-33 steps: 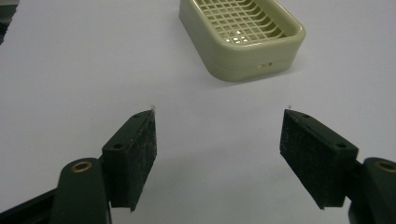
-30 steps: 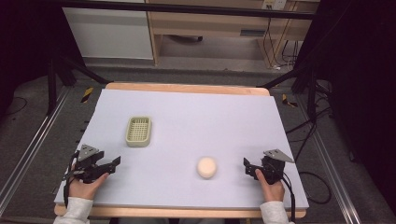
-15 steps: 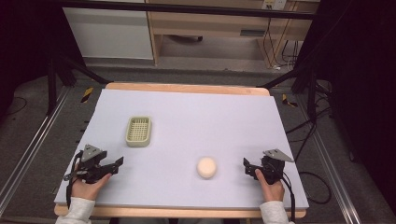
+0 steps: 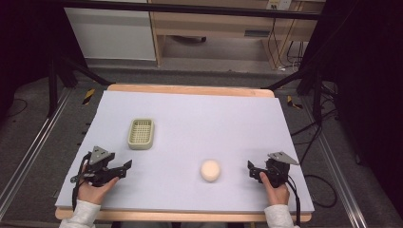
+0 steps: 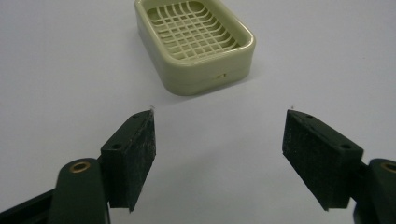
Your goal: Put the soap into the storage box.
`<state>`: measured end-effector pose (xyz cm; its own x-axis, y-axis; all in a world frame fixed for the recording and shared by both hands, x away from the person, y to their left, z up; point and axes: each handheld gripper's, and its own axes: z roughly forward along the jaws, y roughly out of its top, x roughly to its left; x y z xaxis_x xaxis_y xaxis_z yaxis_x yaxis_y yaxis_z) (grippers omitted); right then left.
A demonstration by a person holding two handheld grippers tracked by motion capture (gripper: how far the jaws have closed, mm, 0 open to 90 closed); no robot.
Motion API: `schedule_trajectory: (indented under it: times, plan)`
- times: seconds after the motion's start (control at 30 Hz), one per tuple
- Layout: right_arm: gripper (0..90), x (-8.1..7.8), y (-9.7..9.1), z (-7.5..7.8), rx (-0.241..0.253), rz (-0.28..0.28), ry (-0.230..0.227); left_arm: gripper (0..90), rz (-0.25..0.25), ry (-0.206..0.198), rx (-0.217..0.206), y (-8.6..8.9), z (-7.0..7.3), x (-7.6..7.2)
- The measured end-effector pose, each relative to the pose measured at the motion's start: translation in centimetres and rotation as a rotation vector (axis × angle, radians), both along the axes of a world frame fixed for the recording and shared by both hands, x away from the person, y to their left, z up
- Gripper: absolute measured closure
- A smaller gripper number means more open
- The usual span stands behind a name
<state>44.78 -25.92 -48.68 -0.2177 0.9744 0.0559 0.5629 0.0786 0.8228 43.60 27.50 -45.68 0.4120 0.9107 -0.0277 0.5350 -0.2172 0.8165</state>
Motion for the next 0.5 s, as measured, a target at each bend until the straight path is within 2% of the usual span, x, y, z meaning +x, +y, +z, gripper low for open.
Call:
schedule_trajectory:
  times: [0.07,0.37,0.5]
  plan:
    - [4.3,0.0,0.0,0.0,0.004,0.000,0.001,25.3,-0.013,0.003,0.007,-0.2,0.1,0.0]
    - [4.3,0.1,0.0,0.0,0.008,0.005,0.010,24.2,-0.026,0.005,-0.013,-1.1,0.3,0.1]
    - [4.4,0.1,0.0,0.0,0.008,0.004,0.013,23.4,-0.049,0.005,-0.013,-1.8,0.3,-0.1]
